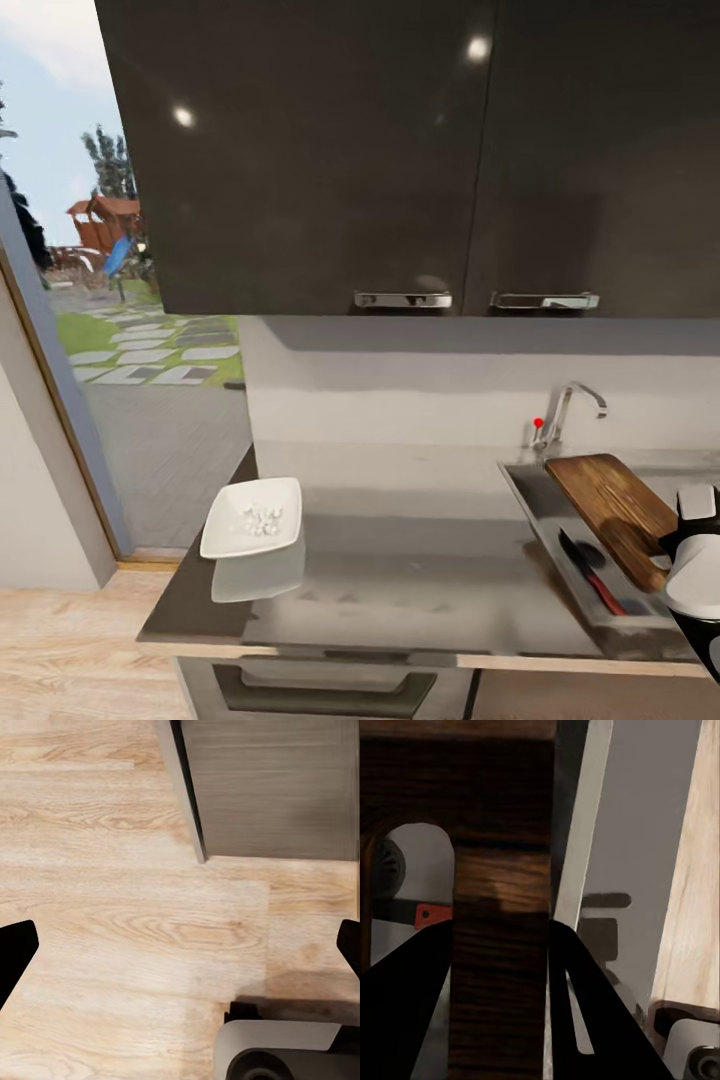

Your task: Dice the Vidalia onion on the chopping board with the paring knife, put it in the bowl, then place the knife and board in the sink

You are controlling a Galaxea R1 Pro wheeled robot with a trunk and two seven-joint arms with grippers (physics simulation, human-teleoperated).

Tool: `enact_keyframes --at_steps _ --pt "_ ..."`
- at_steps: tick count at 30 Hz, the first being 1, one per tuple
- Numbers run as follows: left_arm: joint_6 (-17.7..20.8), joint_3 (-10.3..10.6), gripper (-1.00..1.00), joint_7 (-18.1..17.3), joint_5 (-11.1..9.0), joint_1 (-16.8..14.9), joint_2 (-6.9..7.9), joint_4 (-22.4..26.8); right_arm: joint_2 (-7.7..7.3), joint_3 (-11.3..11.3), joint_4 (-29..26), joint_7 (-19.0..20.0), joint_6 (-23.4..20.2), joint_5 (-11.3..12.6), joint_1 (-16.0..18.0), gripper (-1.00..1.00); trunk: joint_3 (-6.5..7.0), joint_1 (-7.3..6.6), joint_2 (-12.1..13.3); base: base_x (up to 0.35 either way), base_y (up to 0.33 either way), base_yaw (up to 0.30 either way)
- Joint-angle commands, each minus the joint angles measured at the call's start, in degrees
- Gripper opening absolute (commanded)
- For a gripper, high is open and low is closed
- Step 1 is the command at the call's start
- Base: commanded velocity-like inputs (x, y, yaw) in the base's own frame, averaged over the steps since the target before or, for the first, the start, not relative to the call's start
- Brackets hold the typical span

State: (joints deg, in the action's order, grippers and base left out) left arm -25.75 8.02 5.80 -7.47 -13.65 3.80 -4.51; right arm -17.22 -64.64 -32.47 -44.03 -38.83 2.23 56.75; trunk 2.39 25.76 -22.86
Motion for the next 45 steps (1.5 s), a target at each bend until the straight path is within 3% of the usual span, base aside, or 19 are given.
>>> enact_keyframes --at_steps 1,8,18,24,29,33,37,40,45 --pt "-0.4 0.5 1.0 0.0 -0.5 -0.1 -0.03 -0.2 -0.01 -0.1 -0.1 -0.3 -0.2 0.1 0.0 -1.0 -0.03 0.02 -0.1 0.0 0.0 -0.182" --pt "-0.4 0.5 1.0 0.0 -0.5 -0.1 -0.13 -0.2 0.11 0.1 0.0 -0.1 -0.3 0.1 0.0 -1.0 -0.03 0.02 -0.1 0.0 -0.041 -0.032" --pt "-0.4 0.5 1.0 0.0 -0.5 -0.1 -0.24 -0.2 0.24 0.4 0.0 0.0 -0.5 0.1 0.0 -1.0 -0.03 0.02 -0.1 0.0 -0.291 -0.001" --pt "-0.4 0.5 1.0 0.0 -0.5 -0.1 -0.2 -0.2 0.38 3.6 0.0 0.0 -0.4 0.1 0.0 -1.0 -0.03 0.02 -0.1 0.0 -0.052 -0.161" --pt "-0.4 0.5 1.0 0.0 -0.5 -0.1 -0.25 -0.2 0.8 4.3 0.6 0.0 -0.5 0.2 0.0 -1.0 -0.03 0.02 -0.1 0.0 -0.003 -0.214" --pt "-0.4 0.5 1.0 0.0 -0.5 -0.1 -0.28 -0.2 4.05 4.4 0.7 -0.1 -0.4 0.3 0.0 -1.0 -0.03 0.02 -0.1 0.0 0.0 -0.042" --pt "-0.4 0.5 1.0 0.0 -0.5 -0.1 -0.29 -0.2 10.3 4.4 0.7 -0.2 -0.4 0.3 0.1 -1.0 -0.03 0.02 -0.1 0.0 0.0 -0.005" --pt "-0.4 0.5 1.0 0.0 -0.5 -0.1 -0.29 -0.2 11.95 4.6 0.5 -0.3 -0.5 0.4 0.2 -1.0 -0.03 0.02 -0.1 0.0 0.0 0.0" --pt "-0.4 0.5 1.0 0.0 -0.5 -0.1 -0.29 -0.2 11.76 4.8 -0.1 -0.4 -0.5 0.4 0.5 -1.0 -0.03 0.02 -0.1 0.0 0.0 0.0"
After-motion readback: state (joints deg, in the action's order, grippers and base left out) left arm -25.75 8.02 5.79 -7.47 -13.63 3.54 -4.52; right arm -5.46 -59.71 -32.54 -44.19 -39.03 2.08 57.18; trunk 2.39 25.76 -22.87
